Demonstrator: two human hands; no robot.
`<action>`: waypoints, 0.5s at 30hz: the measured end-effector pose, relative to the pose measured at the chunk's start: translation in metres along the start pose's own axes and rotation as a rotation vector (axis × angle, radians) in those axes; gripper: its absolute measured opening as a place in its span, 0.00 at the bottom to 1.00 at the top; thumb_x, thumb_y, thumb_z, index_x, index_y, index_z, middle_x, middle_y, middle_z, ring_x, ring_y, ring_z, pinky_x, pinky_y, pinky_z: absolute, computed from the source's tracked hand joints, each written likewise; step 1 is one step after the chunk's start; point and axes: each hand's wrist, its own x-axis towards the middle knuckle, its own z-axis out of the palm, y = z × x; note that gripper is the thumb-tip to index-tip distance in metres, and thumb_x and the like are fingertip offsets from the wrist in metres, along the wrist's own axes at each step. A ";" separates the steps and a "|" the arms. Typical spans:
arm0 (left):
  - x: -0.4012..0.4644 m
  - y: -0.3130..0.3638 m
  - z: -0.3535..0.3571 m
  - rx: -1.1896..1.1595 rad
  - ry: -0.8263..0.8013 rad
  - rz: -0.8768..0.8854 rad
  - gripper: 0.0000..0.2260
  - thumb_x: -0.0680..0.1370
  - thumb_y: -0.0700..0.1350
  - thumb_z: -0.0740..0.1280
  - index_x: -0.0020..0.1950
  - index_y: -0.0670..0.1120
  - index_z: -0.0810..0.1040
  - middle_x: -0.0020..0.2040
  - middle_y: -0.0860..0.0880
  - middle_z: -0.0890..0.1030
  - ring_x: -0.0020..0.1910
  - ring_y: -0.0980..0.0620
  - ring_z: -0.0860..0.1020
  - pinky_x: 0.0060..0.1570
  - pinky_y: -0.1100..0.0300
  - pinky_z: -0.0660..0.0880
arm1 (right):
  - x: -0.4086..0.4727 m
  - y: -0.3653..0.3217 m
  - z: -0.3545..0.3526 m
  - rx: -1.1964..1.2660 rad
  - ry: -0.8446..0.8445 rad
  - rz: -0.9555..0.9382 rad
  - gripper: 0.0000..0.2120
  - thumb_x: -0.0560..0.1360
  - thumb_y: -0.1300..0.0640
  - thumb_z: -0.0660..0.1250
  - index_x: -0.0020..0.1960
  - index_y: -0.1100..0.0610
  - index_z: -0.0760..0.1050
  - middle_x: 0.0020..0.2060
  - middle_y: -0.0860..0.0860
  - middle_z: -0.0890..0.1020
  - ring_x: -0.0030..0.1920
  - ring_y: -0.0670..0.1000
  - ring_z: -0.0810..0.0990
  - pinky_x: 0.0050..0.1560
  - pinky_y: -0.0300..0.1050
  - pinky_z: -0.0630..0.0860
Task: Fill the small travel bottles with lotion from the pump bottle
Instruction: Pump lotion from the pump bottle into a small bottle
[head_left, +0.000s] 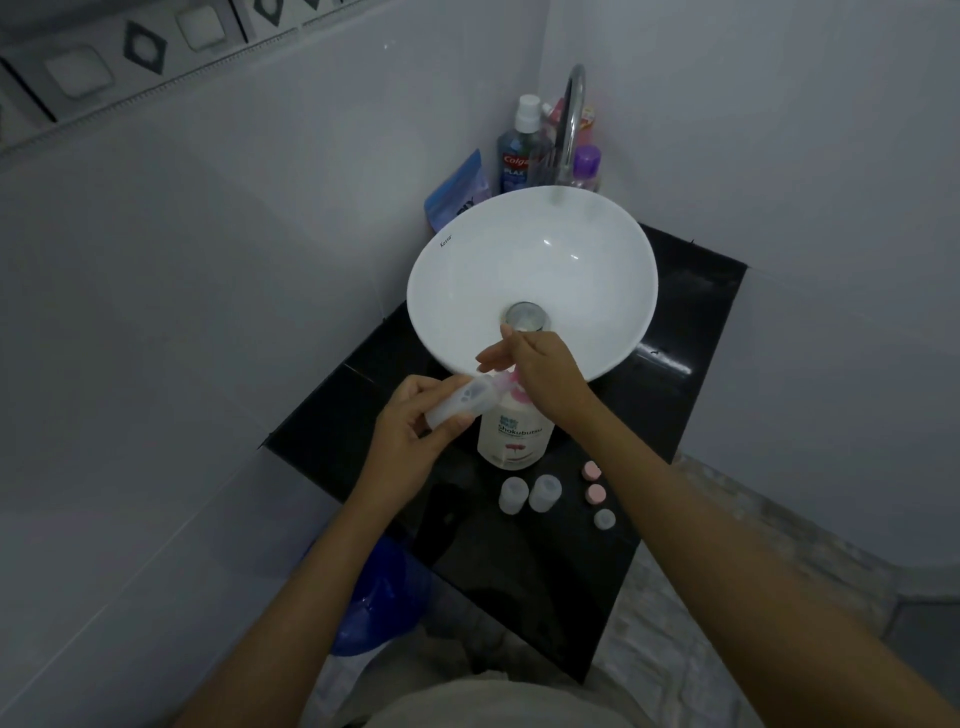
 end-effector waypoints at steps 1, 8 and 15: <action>-0.001 -0.001 0.001 0.000 -0.001 -0.003 0.17 0.75 0.38 0.68 0.63 0.49 0.75 0.53 0.43 0.74 0.50 0.64 0.74 0.50 0.72 0.72 | 0.000 0.001 0.000 -0.005 -0.001 0.003 0.22 0.81 0.52 0.52 0.47 0.62 0.82 0.42 0.56 0.85 0.43 0.49 0.81 0.38 0.29 0.74; 0.004 0.005 -0.003 -0.019 0.005 0.010 0.17 0.75 0.39 0.68 0.64 0.48 0.76 0.53 0.46 0.74 0.51 0.64 0.74 0.49 0.72 0.73 | -0.001 -0.010 -0.008 0.082 -0.012 -0.043 0.22 0.81 0.51 0.53 0.47 0.62 0.82 0.39 0.54 0.84 0.45 0.51 0.82 0.49 0.39 0.76; 0.003 0.000 0.000 -0.012 0.003 -0.008 0.18 0.75 0.37 0.67 0.65 0.45 0.75 0.53 0.44 0.73 0.49 0.68 0.74 0.49 0.74 0.72 | 0.000 -0.001 0.001 0.004 0.049 0.000 0.21 0.81 0.53 0.53 0.46 0.63 0.82 0.38 0.53 0.83 0.42 0.50 0.81 0.45 0.41 0.74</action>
